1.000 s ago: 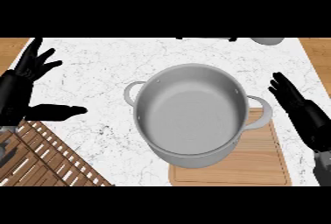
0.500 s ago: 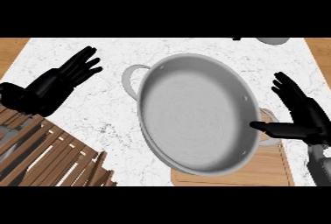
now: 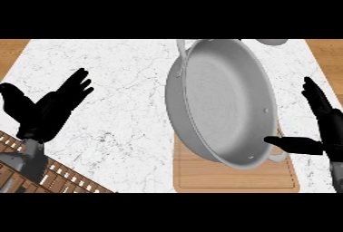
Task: Pick the eggplant from the cutting board and place it in the pot
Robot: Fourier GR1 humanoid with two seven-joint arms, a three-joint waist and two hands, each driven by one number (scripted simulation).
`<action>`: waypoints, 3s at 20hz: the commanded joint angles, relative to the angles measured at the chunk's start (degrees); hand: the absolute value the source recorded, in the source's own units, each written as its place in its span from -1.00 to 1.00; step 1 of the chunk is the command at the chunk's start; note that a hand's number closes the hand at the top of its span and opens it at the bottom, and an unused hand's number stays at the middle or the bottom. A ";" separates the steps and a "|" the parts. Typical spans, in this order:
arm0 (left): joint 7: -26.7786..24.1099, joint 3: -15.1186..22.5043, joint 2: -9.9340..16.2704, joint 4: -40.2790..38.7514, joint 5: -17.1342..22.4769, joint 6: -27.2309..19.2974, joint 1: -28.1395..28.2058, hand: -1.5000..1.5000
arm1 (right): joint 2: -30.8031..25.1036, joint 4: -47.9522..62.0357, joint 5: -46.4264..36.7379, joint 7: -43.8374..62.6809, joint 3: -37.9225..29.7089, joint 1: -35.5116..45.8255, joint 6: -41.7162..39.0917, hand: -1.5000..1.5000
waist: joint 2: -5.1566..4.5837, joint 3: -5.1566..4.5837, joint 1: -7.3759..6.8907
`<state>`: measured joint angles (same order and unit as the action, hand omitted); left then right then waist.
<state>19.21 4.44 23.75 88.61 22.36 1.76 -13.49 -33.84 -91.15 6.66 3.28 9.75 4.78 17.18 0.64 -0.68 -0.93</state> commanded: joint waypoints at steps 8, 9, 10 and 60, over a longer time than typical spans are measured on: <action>-3.25 3.15 -8.11 5.84 -8.35 -13.29 4.76 0.00 | -19.09 -14.32 5.52 31.71 0.28 8.03 -19.18 -1.00 | -0.43 0.55 0.39; -0.23 3.16 -8.11 6.94 -8.16 -14.17 3.56 0.00 | -18.89 -15.86 4.81 34.04 1.75 7.05 -19.29 -1.00 | -0.41 0.59 0.66; -1.37 4.28 -8.57 7.46 -9.64 -14.55 3.95 0.00 | -20.03 -13.76 6.53 36.69 1.49 10.49 -22.02 -1.00 | -0.54 0.58 0.07; -0.25 2.77 -13.19 10.35 -14.15 -12.90 6.98 0.00 | 15.06 12.02 -19.11 55.62 5.61 23.19 -33.67 -1.00 | -0.64 0.68 0.66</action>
<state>18.82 6.94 12.93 98.72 9.22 -10.69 -7.30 -21.27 -80.96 -11.10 55.85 16.09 25.38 -13.91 0.11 0.39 -0.32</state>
